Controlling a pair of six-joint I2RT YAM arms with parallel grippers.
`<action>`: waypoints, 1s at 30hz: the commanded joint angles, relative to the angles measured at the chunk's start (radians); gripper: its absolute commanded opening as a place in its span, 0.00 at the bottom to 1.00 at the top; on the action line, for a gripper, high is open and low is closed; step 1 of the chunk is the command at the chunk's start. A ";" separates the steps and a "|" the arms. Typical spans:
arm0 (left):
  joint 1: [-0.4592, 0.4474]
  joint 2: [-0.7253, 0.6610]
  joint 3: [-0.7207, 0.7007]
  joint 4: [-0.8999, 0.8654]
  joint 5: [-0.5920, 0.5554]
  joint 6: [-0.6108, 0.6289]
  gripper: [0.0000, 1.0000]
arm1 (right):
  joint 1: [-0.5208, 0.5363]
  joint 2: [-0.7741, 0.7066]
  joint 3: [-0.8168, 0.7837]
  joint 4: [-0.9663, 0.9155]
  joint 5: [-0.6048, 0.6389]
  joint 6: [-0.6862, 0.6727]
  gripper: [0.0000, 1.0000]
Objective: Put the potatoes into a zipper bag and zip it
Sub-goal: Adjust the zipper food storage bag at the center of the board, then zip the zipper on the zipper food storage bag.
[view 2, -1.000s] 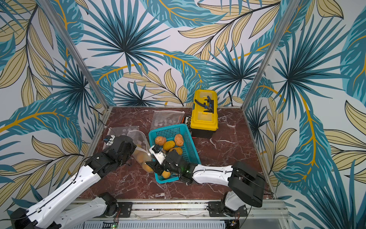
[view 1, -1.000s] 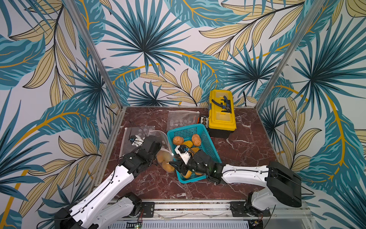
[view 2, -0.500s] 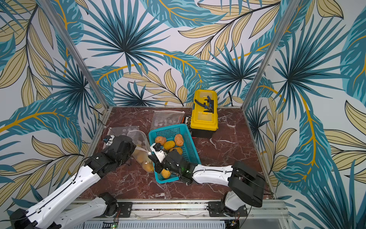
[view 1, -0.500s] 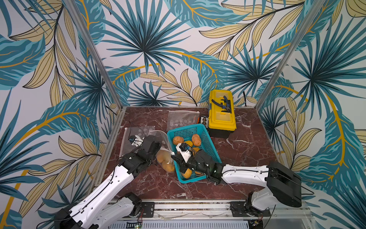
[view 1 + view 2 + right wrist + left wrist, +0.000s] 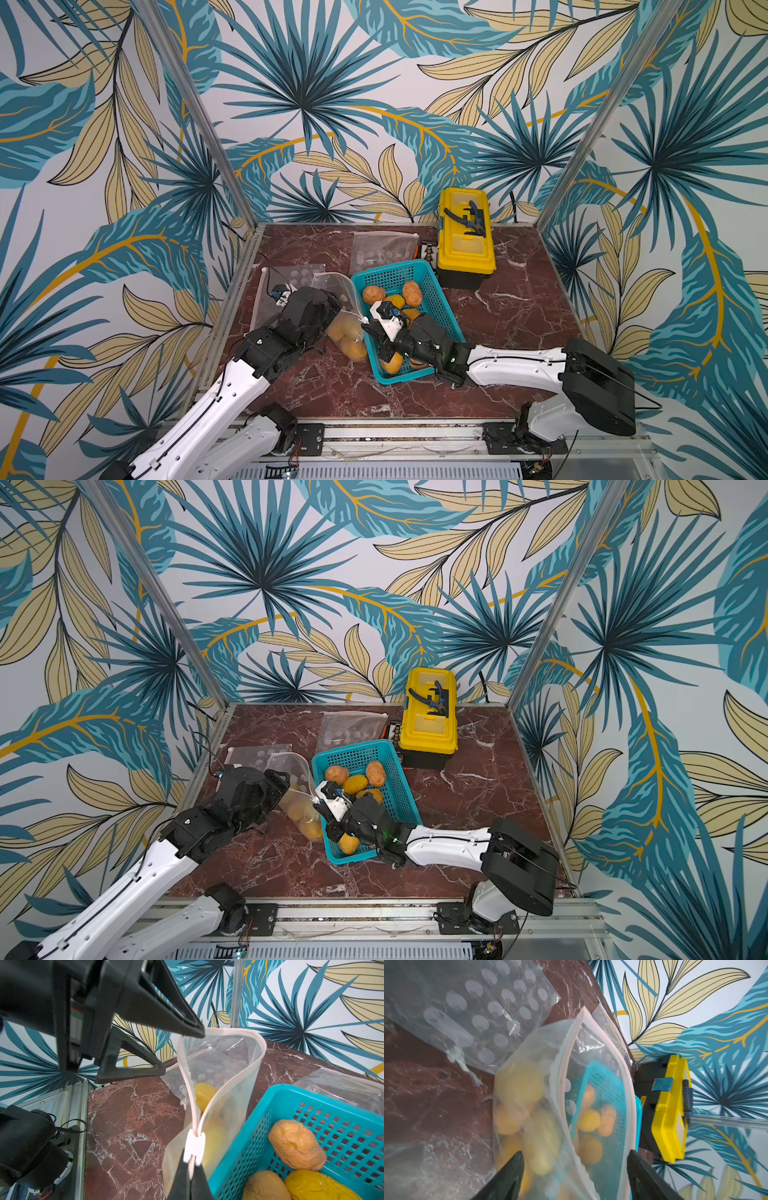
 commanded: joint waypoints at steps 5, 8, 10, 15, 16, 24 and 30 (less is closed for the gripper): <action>0.005 0.020 0.066 -0.068 0.305 0.066 0.82 | -0.016 -0.056 -0.035 -0.032 -0.005 -0.108 0.00; 0.001 0.062 0.100 -0.067 0.426 0.079 0.79 | -0.016 -0.042 -0.023 -0.035 -0.007 -0.118 0.00; -0.007 0.082 0.117 -0.067 0.453 0.077 0.78 | -0.017 -0.031 -0.021 -0.026 -0.011 -0.122 0.00; -0.052 0.112 0.147 -0.067 0.463 0.068 0.79 | -0.016 -0.014 -0.016 -0.010 -0.015 -0.127 0.00; -0.061 0.119 0.155 -0.068 0.463 0.067 0.79 | -0.017 -0.011 -0.016 -0.009 -0.015 -0.127 0.00; -0.084 0.185 0.189 -0.067 0.457 0.079 0.78 | -0.017 -0.009 -0.016 0.004 -0.028 -0.121 0.00; -0.086 0.222 0.201 -0.067 0.450 0.084 0.67 | -0.017 -0.012 -0.017 0.007 -0.035 -0.115 0.00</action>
